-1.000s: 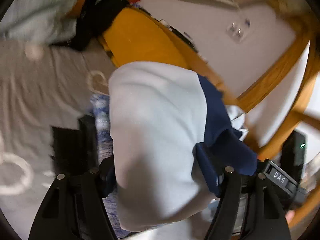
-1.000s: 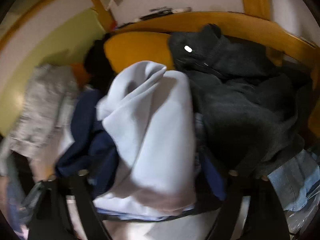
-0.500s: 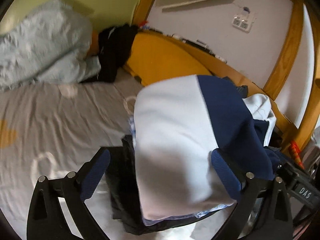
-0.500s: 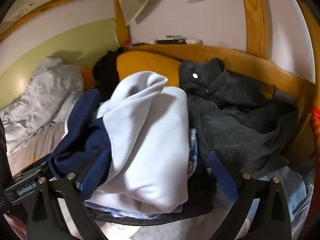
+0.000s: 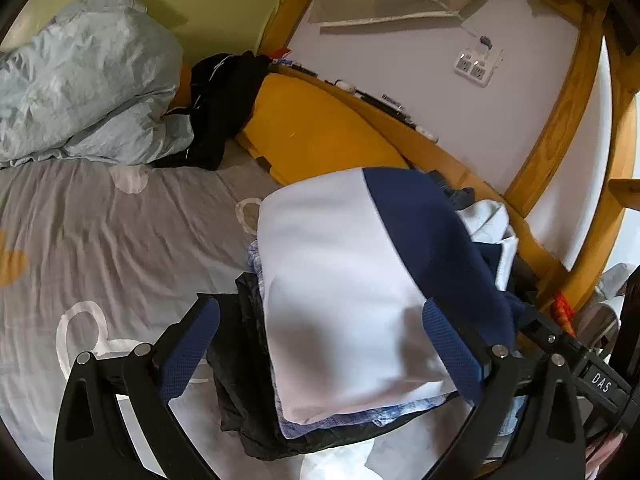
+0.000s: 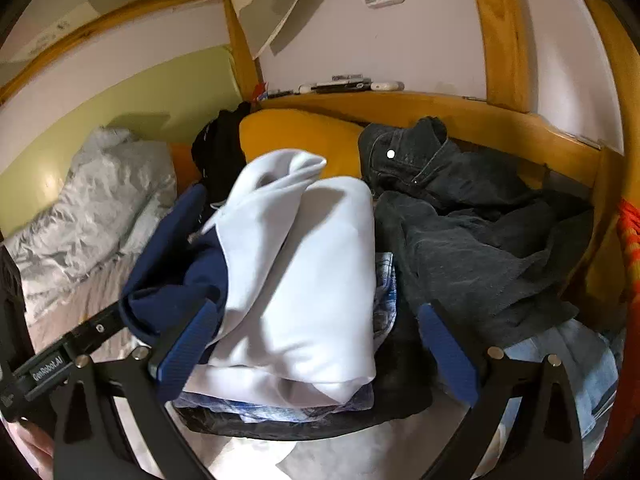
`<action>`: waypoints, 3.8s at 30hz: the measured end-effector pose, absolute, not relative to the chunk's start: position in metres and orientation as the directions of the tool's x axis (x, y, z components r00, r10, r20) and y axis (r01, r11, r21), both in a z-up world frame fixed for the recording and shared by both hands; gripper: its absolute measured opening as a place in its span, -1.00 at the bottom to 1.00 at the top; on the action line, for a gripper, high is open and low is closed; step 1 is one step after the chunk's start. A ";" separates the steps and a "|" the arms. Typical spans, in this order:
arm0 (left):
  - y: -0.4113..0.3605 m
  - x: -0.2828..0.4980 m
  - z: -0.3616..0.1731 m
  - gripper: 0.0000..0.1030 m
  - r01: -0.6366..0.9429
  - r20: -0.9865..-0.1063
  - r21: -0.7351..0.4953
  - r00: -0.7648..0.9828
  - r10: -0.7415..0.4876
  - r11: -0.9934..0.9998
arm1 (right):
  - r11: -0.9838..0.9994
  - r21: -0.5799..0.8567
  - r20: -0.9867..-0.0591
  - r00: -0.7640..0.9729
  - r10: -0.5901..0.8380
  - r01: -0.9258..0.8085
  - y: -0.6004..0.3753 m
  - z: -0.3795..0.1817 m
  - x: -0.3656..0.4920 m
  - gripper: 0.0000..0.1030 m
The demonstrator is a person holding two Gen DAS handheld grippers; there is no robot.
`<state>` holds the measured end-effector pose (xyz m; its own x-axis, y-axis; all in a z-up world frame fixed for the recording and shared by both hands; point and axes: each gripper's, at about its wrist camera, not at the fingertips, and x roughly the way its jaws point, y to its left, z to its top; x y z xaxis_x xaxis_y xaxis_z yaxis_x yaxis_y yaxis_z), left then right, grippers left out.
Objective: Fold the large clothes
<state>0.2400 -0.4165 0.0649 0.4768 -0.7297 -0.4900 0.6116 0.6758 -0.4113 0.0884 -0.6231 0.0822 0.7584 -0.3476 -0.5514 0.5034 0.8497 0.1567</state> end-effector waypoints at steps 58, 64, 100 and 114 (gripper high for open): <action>-0.273 0.123 -0.015 1.00 0.513 -0.278 0.022 0.827 -0.488 0.858 | 0.897 -0.009 -0.397 0.822 -0.409 0.442 -0.476 -0.018 0.031 1.00; -0.272 0.125 -0.029 1.00 0.518 -0.269 0.014 0.826 -0.496 0.855 | 0.890 -0.024 -0.392 0.815 -0.427 0.455 -0.474 -0.020 0.031 1.00; -0.268 0.111 -0.042 1.00 0.530 -0.226 0.014 0.828 -0.514 0.848 | 0.881 -0.064 -0.468 0.765 -0.442 0.469 -0.479 -0.035 0.040 1.00; -0.275 0.102 -0.042 1.00 0.537 -0.208 0.067 0.832 -0.514 0.841 | 0.883 -0.076 -0.459 0.770 -0.443 0.463 -0.477 -0.034 0.039 1.00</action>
